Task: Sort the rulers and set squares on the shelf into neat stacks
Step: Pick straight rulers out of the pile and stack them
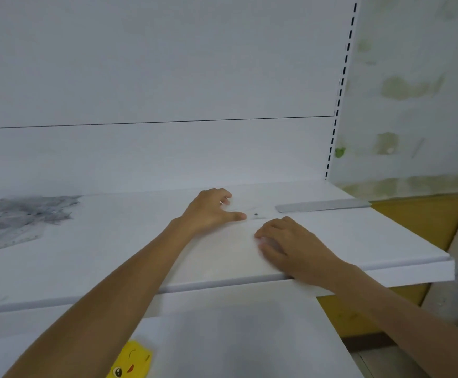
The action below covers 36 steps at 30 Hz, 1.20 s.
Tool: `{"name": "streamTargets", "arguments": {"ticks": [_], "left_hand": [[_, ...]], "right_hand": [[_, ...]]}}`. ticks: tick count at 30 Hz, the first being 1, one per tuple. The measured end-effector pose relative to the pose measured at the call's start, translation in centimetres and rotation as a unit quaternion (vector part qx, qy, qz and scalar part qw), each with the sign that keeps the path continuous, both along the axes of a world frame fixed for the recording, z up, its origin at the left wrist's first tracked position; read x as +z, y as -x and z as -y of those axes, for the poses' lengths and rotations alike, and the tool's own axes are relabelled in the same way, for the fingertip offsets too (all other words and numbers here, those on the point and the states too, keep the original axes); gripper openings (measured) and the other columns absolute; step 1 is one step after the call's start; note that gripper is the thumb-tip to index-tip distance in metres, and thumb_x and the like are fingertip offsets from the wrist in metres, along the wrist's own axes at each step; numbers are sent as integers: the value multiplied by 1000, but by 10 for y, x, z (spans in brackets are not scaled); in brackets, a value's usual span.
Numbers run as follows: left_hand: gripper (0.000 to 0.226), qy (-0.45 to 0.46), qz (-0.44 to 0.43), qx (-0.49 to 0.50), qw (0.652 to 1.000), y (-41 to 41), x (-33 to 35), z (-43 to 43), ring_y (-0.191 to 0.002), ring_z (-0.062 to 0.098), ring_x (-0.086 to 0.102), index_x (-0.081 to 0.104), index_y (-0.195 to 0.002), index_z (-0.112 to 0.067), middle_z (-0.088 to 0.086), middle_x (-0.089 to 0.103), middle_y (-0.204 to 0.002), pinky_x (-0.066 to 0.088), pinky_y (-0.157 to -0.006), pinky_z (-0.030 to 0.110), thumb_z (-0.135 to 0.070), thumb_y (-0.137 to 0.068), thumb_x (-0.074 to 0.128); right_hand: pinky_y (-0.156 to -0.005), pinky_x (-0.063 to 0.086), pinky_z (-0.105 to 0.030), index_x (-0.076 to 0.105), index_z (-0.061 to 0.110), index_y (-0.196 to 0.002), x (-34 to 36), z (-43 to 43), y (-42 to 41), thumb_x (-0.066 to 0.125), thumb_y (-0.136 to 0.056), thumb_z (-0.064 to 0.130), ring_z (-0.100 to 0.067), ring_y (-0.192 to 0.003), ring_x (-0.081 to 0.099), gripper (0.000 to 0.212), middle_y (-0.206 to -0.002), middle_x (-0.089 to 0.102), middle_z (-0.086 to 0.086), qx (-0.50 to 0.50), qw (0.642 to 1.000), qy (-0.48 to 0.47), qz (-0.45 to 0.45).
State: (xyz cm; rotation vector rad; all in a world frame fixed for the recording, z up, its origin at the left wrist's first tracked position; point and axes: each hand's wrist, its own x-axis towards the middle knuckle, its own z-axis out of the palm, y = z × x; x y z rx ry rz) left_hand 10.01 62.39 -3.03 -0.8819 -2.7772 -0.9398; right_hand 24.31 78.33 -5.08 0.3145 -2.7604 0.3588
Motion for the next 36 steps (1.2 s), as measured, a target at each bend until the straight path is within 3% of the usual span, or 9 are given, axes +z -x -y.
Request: {"name": "streamTargets", "arguments": {"ticks": [8,10,12,14,16,18,28,33,36], "left_hand": [[65,25,24,11,999,7,-12,-18,-107,16,51,57,-119,-16,-1,54,-117,41,-90,27,-52,-67,74],[43,36,21,6,999,9,-14,-17,-93,18,51,61,-89,-17,-3,56,-95,39,-75,26,-54,-70,71],[50,40,12,-3,999,9,-14,-16,-78,21,45,42,-69,-14,0,47,-78,34,-65,29,-57,-68,68],[36,30,13,-12,999,12,-16,-16,-88,19,49,53,-86,-24,0,53,-93,40,-76,31,-52,-68,65],[49,22,10,-17,1000,14,-18,-14,-101,13,50,55,-120,-24,-7,53,-110,39,-85,26,-42,-76,65],[52,19,-9,-22,1000,16,-19,-14,-100,9,49,52,-127,-23,-9,55,-115,35,-84,22,-37,-79,63],[46,29,-46,4,999,0,-6,1,-107,17,51,52,-123,-24,-3,53,-115,41,-92,30,-41,-82,61],[26,23,-83,47,995,-14,21,78,-91,11,54,59,-104,-23,-9,54,-99,42,-80,27,-38,-82,62],[24,18,-110,107,988,-30,36,153,-89,9,54,59,-102,-24,-10,54,-99,42,-80,27,-37,-82,63]], "right_hand": [[-93,35,-25,53,24,-122,-1,0,0,38,-96,32,-12,-110,42,31,-124,53,9,1,1000,-1,-8],[-92,35,-25,53,24,-122,-1,-1,1,38,-96,33,-12,-110,42,31,-123,53,10,2,1000,4,-8],[-91,34,-23,53,25,-121,-2,-2,1,39,-95,33,-11,-110,42,31,-123,53,10,5,1000,9,-11],[-91,34,-22,54,25,-121,-2,-2,1,40,-95,33,-11,-110,42,31,-122,53,11,7,1000,14,-14],[-90,33,-21,54,25,-121,-3,-2,1,40,-95,33,-10,-110,42,31,-122,53,11,8,1000,15,-21],[-90,33,-21,53,25,-121,-4,-3,2,40,-95,34,-10,-110,41,31,-122,53,12,10,1000,13,-22],[-88,32,-16,62,24,-109,9,-6,8,55,-89,29,-11,-111,48,22,-114,58,9,-10,993,111,27],[-95,38,-26,60,19,-116,52,39,35,56,-89,23,-15,-111,49,28,-119,59,0,27,990,125,-61],[-86,38,-17,61,17,-115,88,103,62,58,-87,18,-13,-105,55,28,-114,61,0,99,979,147,-95]]}}
